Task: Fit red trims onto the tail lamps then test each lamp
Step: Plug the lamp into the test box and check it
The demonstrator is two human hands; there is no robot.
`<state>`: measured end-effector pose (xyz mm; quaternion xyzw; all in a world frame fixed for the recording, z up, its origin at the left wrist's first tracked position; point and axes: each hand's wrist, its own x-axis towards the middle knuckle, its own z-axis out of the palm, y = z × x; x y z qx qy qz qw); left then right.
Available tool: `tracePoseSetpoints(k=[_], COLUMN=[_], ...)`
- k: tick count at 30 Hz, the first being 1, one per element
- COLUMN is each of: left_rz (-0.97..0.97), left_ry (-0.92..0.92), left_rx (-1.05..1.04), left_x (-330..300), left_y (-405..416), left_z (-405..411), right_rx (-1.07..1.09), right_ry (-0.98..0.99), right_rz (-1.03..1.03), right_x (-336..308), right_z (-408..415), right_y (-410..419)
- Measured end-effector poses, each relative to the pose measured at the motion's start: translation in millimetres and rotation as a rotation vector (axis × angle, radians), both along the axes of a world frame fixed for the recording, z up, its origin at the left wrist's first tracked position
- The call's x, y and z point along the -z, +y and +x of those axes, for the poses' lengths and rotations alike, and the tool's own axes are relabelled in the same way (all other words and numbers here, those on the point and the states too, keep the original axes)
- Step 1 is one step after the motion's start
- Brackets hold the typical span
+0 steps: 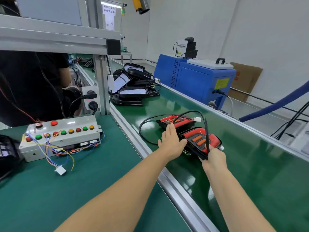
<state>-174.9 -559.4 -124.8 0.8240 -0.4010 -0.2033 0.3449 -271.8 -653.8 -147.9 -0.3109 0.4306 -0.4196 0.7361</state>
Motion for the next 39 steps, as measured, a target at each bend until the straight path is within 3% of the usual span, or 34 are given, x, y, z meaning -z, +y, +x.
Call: tracePoseSetpoints(k=[5,11,16,26,32,39], left_rz=[0.011,-0.001,0.043,0.17,0.203,0.284], left_ry=[0.111,0.18,0.124,-0.058,-0.114,-0.306], left_rx=[0.165,0.225,0.219,0.161,0.123,0.072], left_x=[7.5,7.7,11.0,7.8,2.9,-2.6], left_y=[3.1,3.2,15.3,47.9,59.6,87.0], left_z=[-4.4,-10.1,-1.8,15.9,22.5,35.5], right_rx=[0.02,0.049,0.025,0.006,0.09,-0.153], right_ry=[0.061,0.144,0.271,0.78,1.022,1.227], right_rz=[-0.018,-0.041,-0.088,-0.387,-0.849,-1.314], right_x=[1.2,2.1,6.7,-10.3,-30.6,-44.8], right_z=[9.9,24.9,28.6,3.9,-3.4,24.7], right_y=[-15.0,-29.6,-33.2,-37.2,-6.0,66.5])
